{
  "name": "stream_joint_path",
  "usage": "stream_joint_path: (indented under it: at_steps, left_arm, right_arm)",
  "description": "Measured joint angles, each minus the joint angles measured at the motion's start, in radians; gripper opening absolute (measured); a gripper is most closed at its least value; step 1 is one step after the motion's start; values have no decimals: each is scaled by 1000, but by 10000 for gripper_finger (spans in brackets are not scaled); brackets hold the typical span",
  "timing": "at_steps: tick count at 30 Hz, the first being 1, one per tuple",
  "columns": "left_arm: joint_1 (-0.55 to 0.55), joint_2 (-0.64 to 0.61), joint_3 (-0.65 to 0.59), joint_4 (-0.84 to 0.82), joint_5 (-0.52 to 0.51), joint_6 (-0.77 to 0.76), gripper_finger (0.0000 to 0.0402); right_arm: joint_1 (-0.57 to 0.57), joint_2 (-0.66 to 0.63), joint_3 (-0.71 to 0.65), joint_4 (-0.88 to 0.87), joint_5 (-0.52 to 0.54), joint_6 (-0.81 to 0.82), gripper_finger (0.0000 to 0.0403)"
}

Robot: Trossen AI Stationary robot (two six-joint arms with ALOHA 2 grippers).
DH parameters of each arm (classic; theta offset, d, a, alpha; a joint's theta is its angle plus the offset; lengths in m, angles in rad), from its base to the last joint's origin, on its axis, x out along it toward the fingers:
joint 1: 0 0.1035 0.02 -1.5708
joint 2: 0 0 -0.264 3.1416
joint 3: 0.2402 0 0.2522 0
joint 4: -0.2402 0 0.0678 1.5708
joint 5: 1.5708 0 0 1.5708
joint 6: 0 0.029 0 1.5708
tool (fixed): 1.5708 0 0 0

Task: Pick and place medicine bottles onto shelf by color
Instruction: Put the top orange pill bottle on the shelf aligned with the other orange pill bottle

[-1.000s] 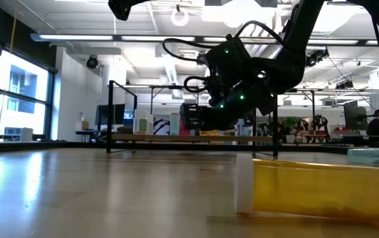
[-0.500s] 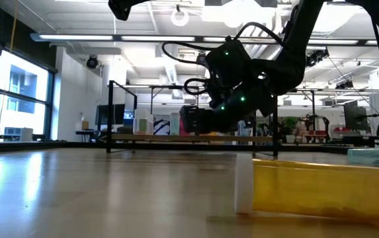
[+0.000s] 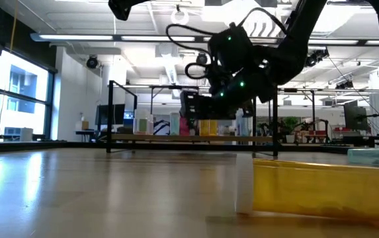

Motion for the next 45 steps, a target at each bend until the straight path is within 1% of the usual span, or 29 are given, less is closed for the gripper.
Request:
stream_joint_path:
  at_steps: [4, 8, 12, 16, 19, 22, 24, 27, 29, 30, 35, 39, 42, 45]
  left_arm:
    - [0, 0, 0, 0, 0, 0, 232]
    - [0, 0, 0, -5, 0, 0, 232]
    - [0, 0, 0, -21, 0, 0, 232]
    - [0, 0, 0, -45, 0, 0, 232]
    - [0, 0, 0, -62, 0, -1, 232]
    - [0, 0, 0, -79, 0, -18, 232]
    - [0, 0, 0, -110, 1, -38, 232]
    - [-5, 0, 0, -165, 1, -68, 232]
    - [-13, 0, 0, -197, -1, -86, 232]
    - [-20, 0, 0, -208, -1, -89, 232]
    - [-50, 2, -17, -198, -6, -90, 232]
    - [-66, 2, -70, -116, -46, -88, 232]
    - [-66, 2, -103, -59, -53, -79, 232]
    - [-59, 2, -119, -35, -53, -72, 232]
  right_arm:
    - [0, -29, 0, -33, -6, -7, 179]
    - [1, -73, 0, -41, -6, -62, 179]
    - [7, -147, 0, -61, -72, -157, 179]
    - [0, -261, 0, -189, -209, -175, 179]
    - [-30, -357, 0, -334, -323, -152, 179]
    - [-66, -439, 0, -436, -445, -152, 179]
    - [-92, -483, 0, -462, -531, -154, 179]
    - [-132, -538, 11, -502, -629, -156, 179]
    - [-156, -560, 54, -572, -677, -156, 179]
    - [-165, -567, 85, -622, -681, -157, 179]
    - [-186, -538, 319, -896, -721, -223, 179]
    - [-210, -490, 474, -1104, -792, -244, 179]
    - [-232, -457, 526, -1214, -851, -242, 179]
    - [-249, -432, 519, -1262, -937, -260, 179]
